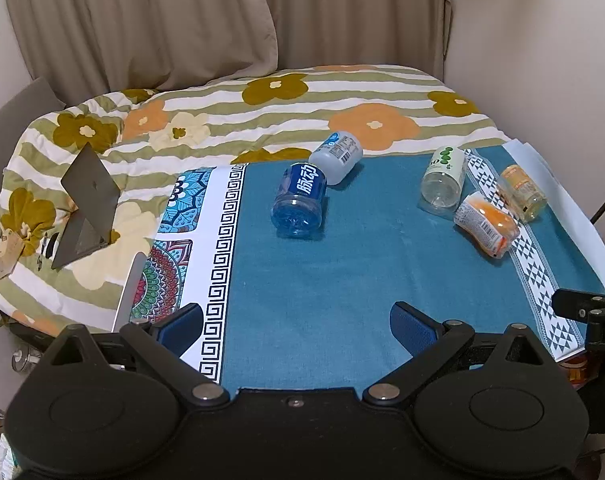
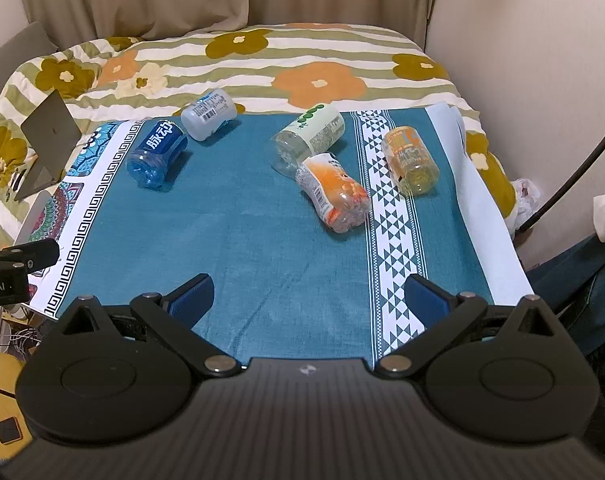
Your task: Flip cup upright
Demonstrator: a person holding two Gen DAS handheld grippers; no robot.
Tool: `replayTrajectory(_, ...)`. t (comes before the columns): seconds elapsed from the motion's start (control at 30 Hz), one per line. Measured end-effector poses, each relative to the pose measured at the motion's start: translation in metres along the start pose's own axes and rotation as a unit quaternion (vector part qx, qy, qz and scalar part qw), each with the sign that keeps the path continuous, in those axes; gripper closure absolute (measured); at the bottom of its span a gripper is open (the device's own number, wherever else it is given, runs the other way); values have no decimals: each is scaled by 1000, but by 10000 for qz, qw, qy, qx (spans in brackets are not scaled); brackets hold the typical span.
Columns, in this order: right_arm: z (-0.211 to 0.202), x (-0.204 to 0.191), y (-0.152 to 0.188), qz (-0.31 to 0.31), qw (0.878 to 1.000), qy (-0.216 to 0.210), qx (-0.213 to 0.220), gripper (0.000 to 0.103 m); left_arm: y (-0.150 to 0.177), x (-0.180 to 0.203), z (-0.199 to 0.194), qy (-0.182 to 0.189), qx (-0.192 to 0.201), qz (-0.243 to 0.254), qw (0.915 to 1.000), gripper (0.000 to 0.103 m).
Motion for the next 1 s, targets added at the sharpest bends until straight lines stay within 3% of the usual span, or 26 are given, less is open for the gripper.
replayTrajectory(1.0,-10,-2,7,27,10000,24,-34,0,1,2,-12,-6,115,-3,9999,2)
Point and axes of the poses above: each gripper's, at about its wrist camera, not at the fingertips, and z roughly the way its jaws point, x to its right, y to its underside, the point moved 7 cm from there along z, roughly the way its jaws point, and after that the axes turned 12 degrees about -y, right-handed, at the moved point
